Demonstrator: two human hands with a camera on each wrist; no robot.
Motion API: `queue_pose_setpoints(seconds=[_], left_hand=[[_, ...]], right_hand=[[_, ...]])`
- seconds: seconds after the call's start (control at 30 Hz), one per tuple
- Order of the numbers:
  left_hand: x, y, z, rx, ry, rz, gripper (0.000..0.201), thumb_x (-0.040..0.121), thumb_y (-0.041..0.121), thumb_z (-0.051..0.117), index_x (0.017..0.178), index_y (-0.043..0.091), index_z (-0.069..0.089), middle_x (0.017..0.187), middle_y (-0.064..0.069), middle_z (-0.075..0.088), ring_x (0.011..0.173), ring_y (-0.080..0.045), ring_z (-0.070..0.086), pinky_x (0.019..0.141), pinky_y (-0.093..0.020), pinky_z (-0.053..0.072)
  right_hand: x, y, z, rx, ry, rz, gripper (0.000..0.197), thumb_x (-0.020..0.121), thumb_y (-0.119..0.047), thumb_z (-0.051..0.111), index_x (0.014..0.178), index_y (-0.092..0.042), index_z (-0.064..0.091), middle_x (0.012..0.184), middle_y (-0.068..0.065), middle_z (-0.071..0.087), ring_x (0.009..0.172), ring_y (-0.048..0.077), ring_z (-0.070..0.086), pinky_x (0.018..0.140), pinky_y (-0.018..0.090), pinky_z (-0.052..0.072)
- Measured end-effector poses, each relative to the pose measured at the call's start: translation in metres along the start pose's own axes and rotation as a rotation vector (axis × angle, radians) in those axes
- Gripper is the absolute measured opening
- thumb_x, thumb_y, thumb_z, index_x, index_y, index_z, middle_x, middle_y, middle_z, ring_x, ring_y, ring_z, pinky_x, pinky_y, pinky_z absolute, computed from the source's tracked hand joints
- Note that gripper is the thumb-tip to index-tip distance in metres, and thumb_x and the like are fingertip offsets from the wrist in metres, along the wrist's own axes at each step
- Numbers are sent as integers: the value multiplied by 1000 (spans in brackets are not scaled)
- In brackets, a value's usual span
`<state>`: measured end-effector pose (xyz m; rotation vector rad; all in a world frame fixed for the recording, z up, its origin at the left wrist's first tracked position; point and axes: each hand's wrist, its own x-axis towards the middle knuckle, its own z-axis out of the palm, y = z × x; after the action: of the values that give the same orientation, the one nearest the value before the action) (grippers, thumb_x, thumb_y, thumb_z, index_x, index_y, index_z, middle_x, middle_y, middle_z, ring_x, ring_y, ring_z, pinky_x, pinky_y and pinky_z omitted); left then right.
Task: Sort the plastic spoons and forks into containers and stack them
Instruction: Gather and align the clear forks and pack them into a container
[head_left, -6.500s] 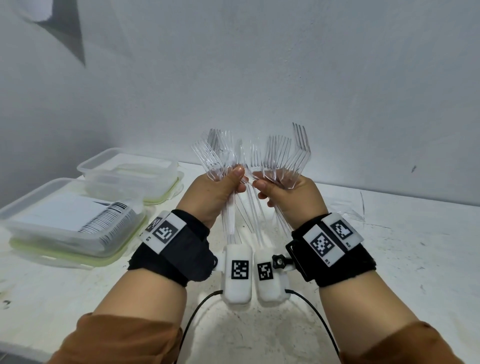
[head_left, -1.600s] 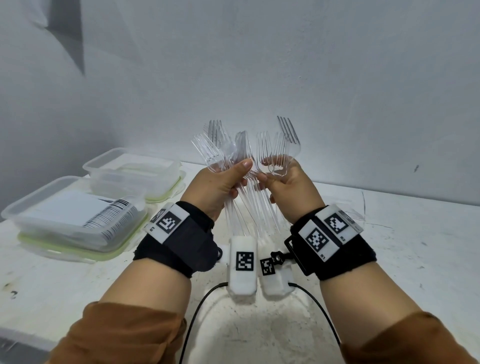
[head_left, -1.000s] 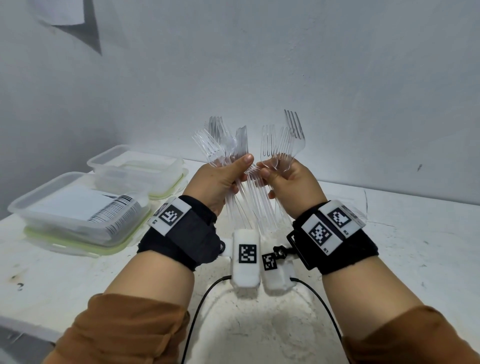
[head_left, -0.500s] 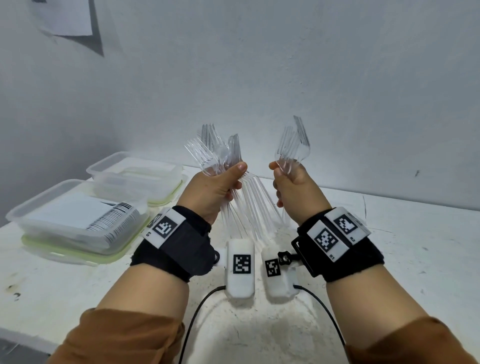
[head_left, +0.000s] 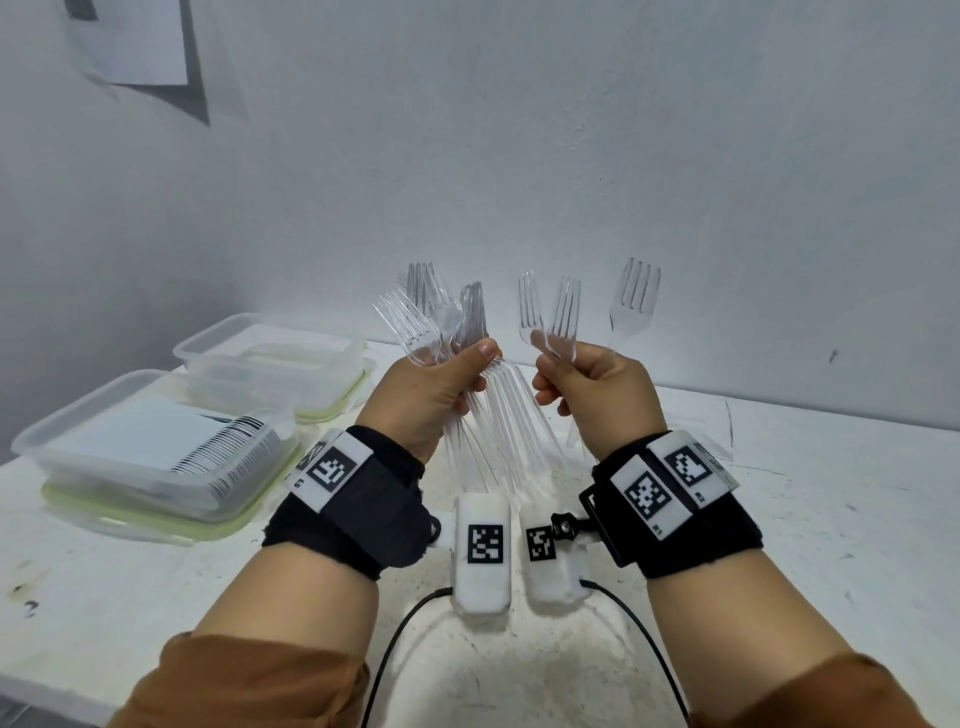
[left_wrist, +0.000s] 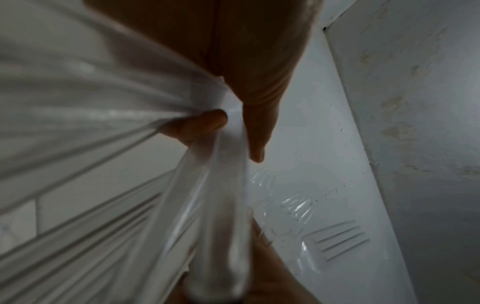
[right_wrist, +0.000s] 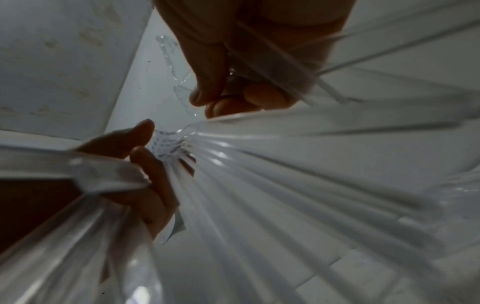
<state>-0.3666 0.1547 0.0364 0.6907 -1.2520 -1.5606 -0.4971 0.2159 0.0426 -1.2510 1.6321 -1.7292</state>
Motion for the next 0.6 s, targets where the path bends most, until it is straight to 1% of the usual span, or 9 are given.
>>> queue_pose_setpoints(seconds=[0.07,0.17,0.27,0.33,0.4,0.43,0.47,0.53,0.6], left_hand=[[0,0,2,8,-1,-6,2,84,17,66,85,18,64,78,2,66,56,-2,54,51,-14,39],[1,0,4,12,9,-4,5,83,16,67,87,15,65,71,5,63,55,-3,54,48,-14,38],[0,0,4,12,19,0,3,84,15,67,86,14,64,61,10,60,54,-3,53,49,-16,37],[0,0,3,10,10,4,2,85,14,66,85,14,64,57,13,61,53,-2,54,49,-15,39],[0,0,2,3,-2,7,4,84,13,65,87,14,63,57,14,62,54,-2,54,50,-14,39],[-1,0,1,-4,-6,7,5,83,13,66,87,14,64,57,14,62,54,-2,54,50,-15,39],[-1,0,1,-10,-11,7,8,80,14,68,87,14,64,57,13,62,53,-2,53,50,-15,39],[-1,0,0,-12,-6,5,17,72,19,72,86,14,64,56,13,61,53,-3,53,50,-15,38],[0,0,-1,4,16,0,18,71,21,74,85,15,64,56,13,60,55,-5,52,52,-17,38]], right_hand=[[0,-2,1,-55,-18,-14,18,90,-14,60,105,-17,69,63,-8,57,46,-6,50,50,6,39],[-3,-6,4,-127,-91,-37,19,92,-19,57,108,-18,67,70,-18,58,51,-16,50,54,1,38],[-5,-6,7,-154,-112,-59,19,92,-21,57,105,-18,70,62,-25,59,54,-18,51,57,1,38],[-5,-4,10,-159,-110,-66,20,93,-18,56,106,-17,70,63,-25,59,55,-18,51,57,1,38],[-5,-2,12,-175,-112,-61,21,95,-12,53,108,-16,69,74,-19,61,57,-16,53,58,-1,39],[-4,-2,13,-190,-115,-58,21,95,-10,52,105,-17,69,76,-17,61,59,-15,53,58,-1,39],[-4,-3,13,-215,-122,-62,21,95,-9,51,96,-20,69,74,-16,60,58,-15,53,57,-1,38],[-4,-5,13,-265,-138,-74,27,95,-9,50,78,-27,60,67,-18,56,52,-17,51,53,0,36],[-4,-7,13,-278,-156,-76,32,96,-11,50,70,-29,55,58,-18,54,48,-16,49,50,1,35]])
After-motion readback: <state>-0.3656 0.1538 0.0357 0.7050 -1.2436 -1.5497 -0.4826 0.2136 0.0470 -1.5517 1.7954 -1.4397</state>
